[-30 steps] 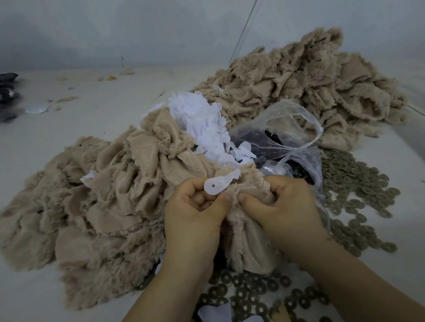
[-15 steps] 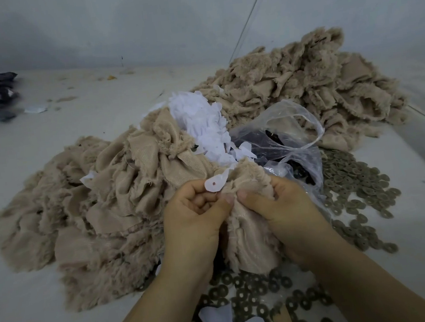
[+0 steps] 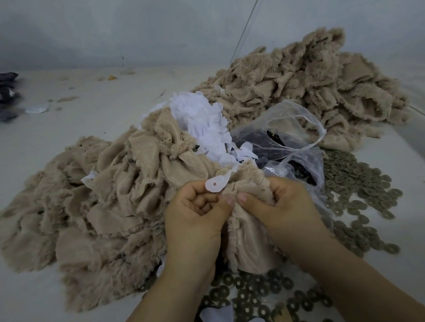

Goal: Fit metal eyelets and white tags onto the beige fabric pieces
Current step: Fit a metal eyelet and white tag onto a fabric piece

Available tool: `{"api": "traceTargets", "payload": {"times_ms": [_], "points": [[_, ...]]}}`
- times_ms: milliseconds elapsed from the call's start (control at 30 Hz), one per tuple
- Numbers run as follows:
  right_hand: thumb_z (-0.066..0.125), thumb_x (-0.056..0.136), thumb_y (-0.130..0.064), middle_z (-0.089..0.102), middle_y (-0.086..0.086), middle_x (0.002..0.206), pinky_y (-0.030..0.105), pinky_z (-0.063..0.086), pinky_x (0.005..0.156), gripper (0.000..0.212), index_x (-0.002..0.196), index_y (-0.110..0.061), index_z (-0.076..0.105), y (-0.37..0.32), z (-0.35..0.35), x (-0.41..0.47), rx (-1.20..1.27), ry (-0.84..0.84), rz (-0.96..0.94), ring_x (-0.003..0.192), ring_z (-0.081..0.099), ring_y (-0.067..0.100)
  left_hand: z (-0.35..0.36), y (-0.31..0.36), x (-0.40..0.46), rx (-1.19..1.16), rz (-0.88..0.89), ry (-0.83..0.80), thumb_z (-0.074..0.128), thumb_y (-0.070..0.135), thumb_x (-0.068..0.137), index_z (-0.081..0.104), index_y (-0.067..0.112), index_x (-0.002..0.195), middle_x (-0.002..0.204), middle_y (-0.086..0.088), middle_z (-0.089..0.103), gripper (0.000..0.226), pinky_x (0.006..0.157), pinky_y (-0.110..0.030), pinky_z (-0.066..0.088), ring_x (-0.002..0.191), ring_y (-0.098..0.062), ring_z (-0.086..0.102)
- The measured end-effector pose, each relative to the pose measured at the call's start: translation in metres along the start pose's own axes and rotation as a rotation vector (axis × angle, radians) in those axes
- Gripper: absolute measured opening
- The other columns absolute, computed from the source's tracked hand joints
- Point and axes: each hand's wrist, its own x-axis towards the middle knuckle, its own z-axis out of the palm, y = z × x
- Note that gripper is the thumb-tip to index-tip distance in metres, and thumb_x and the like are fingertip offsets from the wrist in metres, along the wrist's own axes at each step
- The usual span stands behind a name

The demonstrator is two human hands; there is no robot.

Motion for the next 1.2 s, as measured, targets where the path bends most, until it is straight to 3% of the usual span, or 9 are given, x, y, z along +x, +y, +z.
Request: {"api": "traceTargets", "payload": {"times_ms": [133,233,333,533,633,833,967,1100,1200], "points": [[0.073,0.087,-0.007,0.076,0.005,0.08,0.041,0.062,0.07,0.017,0.081,-0.023,0.075,0.0001,0.0003,0.0001,-0.058,0.001,-0.039,0.077,0.073,0.024,0.0008,-0.0009,-0.0012,0.023,0.021,-0.012,0.072,-0.005,0.082,0.072,0.008,0.098,0.093,-0.023,0.072,0.021,0.078,-0.036,0.061,0.084,-0.031,0.068],[0.071,0.088,-0.009,0.076,0.006,0.079,0.038,0.062,0.067,0.017,0.08,-0.023,0.076,0.0013,0.0001,0.0,-0.051,0.017,-0.03,0.077,0.073,0.025,-0.0001,0.0003,-0.0001,-0.037,-0.011,-0.015,0.071,-0.007,0.081,0.071,0.007,0.097,0.093,-0.023,0.072,0.021,0.075,-0.031,0.061,0.083,-0.029,0.069],[0.067,0.092,-0.009,0.077,0.003,0.085,0.028,0.061,0.067,0.02,0.083,-0.025,0.077,0.0003,0.0005,0.0004,0.107,-0.044,0.088,0.08,0.074,0.019,-0.0011,0.0019,0.001,-0.08,-0.046,-0.015,0.068,-0.009,0.083,0.07,0.005,0.097,0.092,-0.021,0.073,0.021,0.072,-0.028,0.06,0.082,-0.026,0.071],[0.061,0.096,-0.011,0.075,0.01,0.109,0.04,0.059,0.088,0.02,0.103,-0.023,0.075,0.0006,-0.0017,0.0031,0.353,-0.223,0.275,0.103,0.072,0.026,0.0,0.0032,0.0011,-0.109,-0.059,-0.016,0.066,-0.009,0.084,0.069,0.001,0.1,0.091,-0.02,0.074,0.019,0.07,-0.029,0.059,0.082,-0.026,0.073],[0.058,0.098,-0.013,0.073,0.012,0.114,0.038,0.058,0.09,0.021,0.114,-0.015,0.071,0.003,-0.0019,0.0034,0.432,-0.275,0.332,0.108,0.07,0.028,0.0001,0.0028,0.0013,-0.1,-0.057,-0.015,0.067,-0.009,0.083,0.069,0.001,0.099,0.09,-0.019,0.074,0.019,0.07,-0.029,0.059,0.081,-0.026,0.072],[0.06,0.096,-0.013,0.075,0.012,0.11,0.03,0.06,0.079,0.018,0.105,-0.014,0.076,0.003,-0.0016,0.0027,0.431,-0.246,0.352,0.103,0.072,0.026,-0.0002,0.0014,0.0016,-0.058,-0.047,-0.023,0.067,-0.009,0.083,0.07,0.006,0.1,0.091,-0.019,0.073,0.022,0.076,-0.03,0.06,0.085,-0.026,0.071],[0.059,0.097,-0.014,0.075,0.014,0.106,0.036,0.06,0.083,0.018,0.107,-0.009,0.073,0.0033,-0.0039,0.0043,0.395,-0.202,0.399,0.101,0.072,0.028,-0.0011,0.0011,0.0015,-0.015,-0.035,-0.034,0.074,-0.004,0.079,0.07,0.006,0.102,0.095,-0.024,0.071,0.026,0.08,-0.034,0.061,0.085,-0.028,0.069],[0.058,0.097,-0.015,0.076,0.012,0.105,0.037,0.059,0.088,0.018,0.107,-0.011,0.072,0.0018,-0.0033,0.0034,0.365,-0.191,0.384,0.101,0.072,0.027,-0.0001,0.0033,-0.0009,-0.008,-0.012,-0.076,0.082,0.009,0.067,0.07,0.007,0.102,0.092,-0.018,0.074,0.036,0.073,-0.028,0.059,0.085,-0.027,0.072],[0.056,0.099,-0.014,0.075,0.013,0.109,0.036,0.059,0.09,0.022,0.114,-0.008,0.07,0.0003,-0.0034,0.0024,0.402,-0.231,0.4,0.104,0.071,0.027,0.0001,0.0019,0.0004,0.01,-0.006,-0.049,0.079,-0.001,0.073,0.071,0.008,0.098,0.089,-0.017,0.074,0.027,0.072,-0.026,0.059,0.082,-0.026,0.072]]}}
